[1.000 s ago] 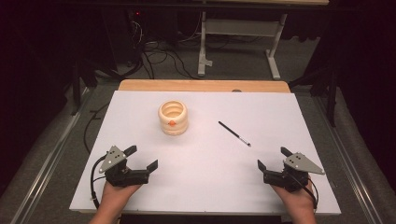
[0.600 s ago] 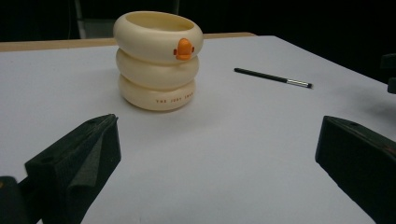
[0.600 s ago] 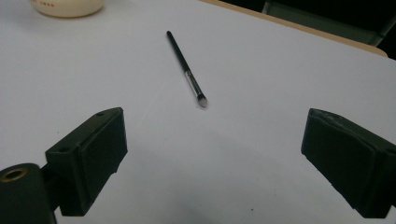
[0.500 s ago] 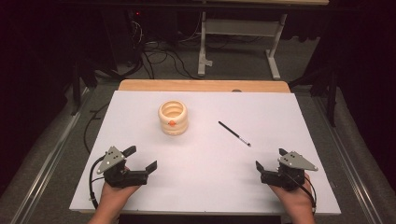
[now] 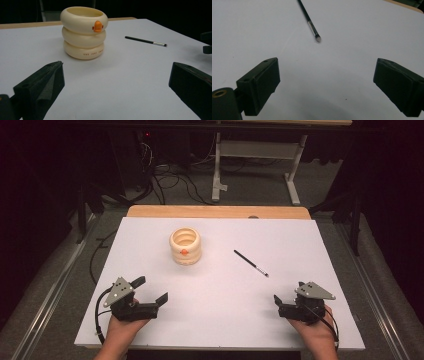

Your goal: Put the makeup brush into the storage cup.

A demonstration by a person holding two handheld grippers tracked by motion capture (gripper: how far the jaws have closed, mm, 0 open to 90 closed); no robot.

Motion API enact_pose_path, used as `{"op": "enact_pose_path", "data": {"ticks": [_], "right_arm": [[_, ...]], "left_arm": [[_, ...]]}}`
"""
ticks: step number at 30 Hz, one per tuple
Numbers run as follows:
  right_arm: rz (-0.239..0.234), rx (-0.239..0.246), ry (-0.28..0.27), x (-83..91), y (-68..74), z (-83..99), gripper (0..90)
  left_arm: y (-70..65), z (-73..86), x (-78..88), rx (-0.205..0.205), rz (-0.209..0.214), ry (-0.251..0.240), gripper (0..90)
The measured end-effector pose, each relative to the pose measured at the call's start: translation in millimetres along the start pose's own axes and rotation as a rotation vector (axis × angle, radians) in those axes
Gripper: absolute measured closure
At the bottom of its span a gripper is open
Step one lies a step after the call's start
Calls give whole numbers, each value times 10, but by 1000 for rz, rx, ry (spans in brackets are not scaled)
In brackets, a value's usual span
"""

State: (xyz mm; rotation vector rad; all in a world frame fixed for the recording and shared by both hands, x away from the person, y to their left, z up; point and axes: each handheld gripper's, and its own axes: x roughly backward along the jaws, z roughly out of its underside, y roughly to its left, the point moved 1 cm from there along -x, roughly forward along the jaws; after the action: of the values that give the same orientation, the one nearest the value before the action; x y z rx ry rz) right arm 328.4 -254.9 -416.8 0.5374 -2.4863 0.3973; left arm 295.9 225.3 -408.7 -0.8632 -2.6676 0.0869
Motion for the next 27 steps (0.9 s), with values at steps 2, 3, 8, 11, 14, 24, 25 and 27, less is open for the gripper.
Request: {"op": "enact_pose_path", "data": {"ticks": [2,3,8,11,14,24,25,27], "right_arm": [[-2,-4,12,-9,0,4,84],[-3,-13,23,-12,4,7,84],[-14,-1,48,-31,0,16,84],[-15,-8,63,-34,18,20,84],[-16,-9,78,-44,18,26,84],[-29,-11,96,-50,22,30,83],[-29,-13,97,-50,23,29,83],[-24,-10,96,-47,19,29,83]], "left_arm": [[1,0,-1,0,0,-1,8],[1,0,-2,0,0,-1,8],[3,-1,-2,-1,-2,0,8],[4,-1,-2,0,-1,-1,8],[5,-1,-2,-1,-2,-2,8],[3,0,-2,-9,-3,-2,8],[0,-1,-1,-8,-1,-2,8],[0,-2,-2,-18,7,2,8]]}}
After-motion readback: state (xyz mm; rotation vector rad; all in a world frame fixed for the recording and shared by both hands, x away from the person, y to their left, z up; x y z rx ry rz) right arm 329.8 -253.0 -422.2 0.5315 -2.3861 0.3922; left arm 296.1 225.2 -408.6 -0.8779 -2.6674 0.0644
